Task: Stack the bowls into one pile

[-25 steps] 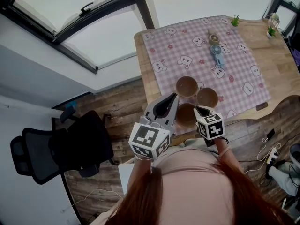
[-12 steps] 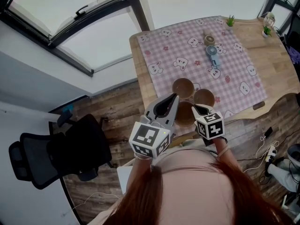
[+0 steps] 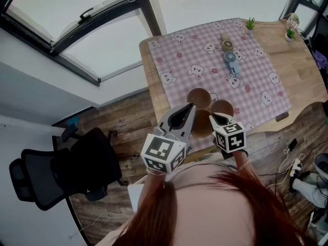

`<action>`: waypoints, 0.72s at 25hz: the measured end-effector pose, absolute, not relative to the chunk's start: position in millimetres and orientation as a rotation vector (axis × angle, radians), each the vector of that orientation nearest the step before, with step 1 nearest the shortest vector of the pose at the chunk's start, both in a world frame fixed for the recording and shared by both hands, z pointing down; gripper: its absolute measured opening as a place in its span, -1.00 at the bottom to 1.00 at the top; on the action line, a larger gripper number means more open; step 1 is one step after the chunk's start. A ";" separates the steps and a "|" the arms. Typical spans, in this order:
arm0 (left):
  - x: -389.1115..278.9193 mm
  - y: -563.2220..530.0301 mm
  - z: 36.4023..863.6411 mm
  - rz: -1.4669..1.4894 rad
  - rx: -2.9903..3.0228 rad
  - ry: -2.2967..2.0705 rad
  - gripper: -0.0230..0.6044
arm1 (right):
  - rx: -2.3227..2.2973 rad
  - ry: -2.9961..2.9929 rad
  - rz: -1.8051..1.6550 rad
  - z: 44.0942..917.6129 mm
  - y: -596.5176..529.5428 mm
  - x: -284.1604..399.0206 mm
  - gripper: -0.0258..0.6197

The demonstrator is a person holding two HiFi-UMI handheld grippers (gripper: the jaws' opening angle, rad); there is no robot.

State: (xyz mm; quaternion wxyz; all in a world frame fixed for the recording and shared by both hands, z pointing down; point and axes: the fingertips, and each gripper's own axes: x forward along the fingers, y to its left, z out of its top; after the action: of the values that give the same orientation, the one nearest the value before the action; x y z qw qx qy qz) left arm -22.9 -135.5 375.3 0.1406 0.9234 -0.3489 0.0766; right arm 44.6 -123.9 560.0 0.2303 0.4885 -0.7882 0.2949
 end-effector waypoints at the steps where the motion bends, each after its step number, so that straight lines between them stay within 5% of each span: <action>1: -23.3 -137.2 375.1 0.222 2.665 -1.007 -0.89 | 1.346 -2.168 0.813 559.1 -125.8 44.8 -0.87; 18: -34.1 -157.1 384.5 0.232 2.625 -1.035 -0.89 | 1.368 -2.186 0.818 556.1 -160.0 45.8 -0.87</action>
State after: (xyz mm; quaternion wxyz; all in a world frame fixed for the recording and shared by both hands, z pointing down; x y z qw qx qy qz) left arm -34.1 -157.1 384.5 0.1546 0.9161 -0.3610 0.0810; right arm 45.8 -160.0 556.1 0.2165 0.4936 -0.7889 0.2952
